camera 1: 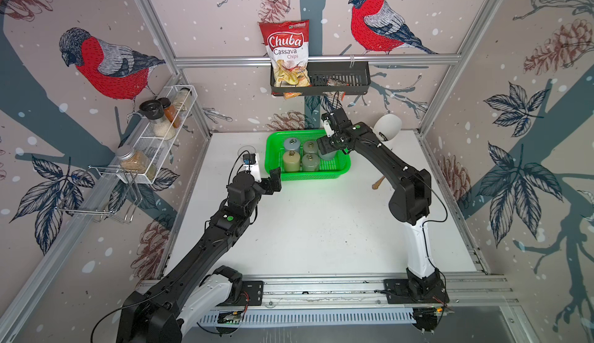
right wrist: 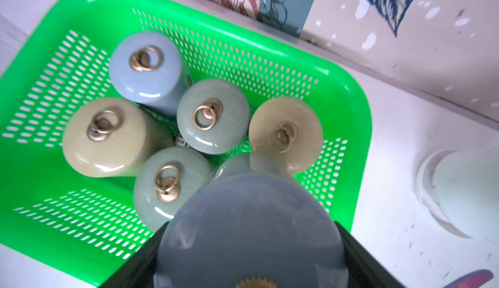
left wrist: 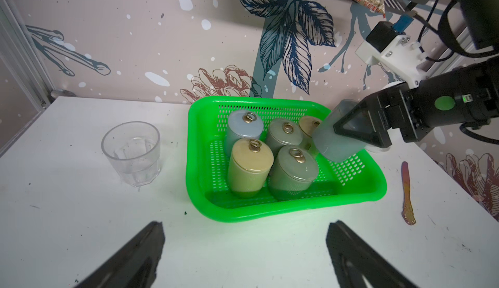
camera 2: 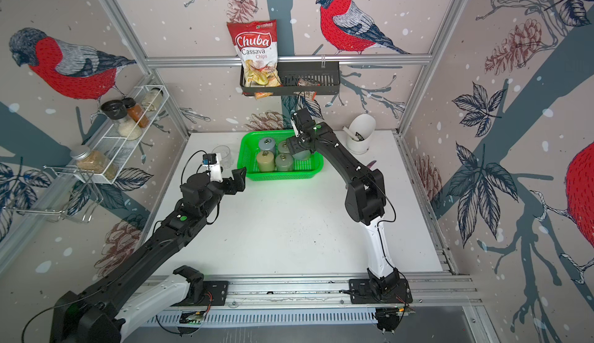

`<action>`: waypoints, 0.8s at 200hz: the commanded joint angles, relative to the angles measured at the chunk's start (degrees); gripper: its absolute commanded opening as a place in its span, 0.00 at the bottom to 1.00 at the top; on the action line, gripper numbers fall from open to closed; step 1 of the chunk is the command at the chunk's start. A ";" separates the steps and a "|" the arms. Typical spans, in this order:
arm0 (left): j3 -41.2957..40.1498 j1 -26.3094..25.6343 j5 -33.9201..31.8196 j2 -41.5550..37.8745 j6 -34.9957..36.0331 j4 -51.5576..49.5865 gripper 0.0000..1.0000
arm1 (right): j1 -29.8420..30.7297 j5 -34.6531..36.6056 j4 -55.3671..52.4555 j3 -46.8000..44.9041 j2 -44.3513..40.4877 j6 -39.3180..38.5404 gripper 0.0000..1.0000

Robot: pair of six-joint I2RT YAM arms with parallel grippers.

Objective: Take the tea canister out of the basket
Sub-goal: Pick up the tea canister from the basket, then place the tea canister at the center of the board.

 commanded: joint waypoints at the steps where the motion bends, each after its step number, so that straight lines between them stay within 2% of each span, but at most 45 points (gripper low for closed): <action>1: 1.00 -0.20 0.31 0.10 0.83 1.26 0.98 | 0.48 2.92 -0.52 0.61 -2.70 1.16 0.16; 67: 2.99 -0.63 1.80 1.90 -0.02 0.98 0.98 | 4.50 6.72 -1.94 -2.20 -10.65 0.06 0.16; 120: 2.76 -1.24 1.32 0.65 -0.37 -0.44 0.98 | 8.82 3.34 3.21 -16.30 -20.75 -0.86 0.16; 160: 2.65 -1.34 0.92 0.59 0.09 -0.64 0.98 | 15.59 -0.54 6.30 -23.87 -24.17 -1.75 0.16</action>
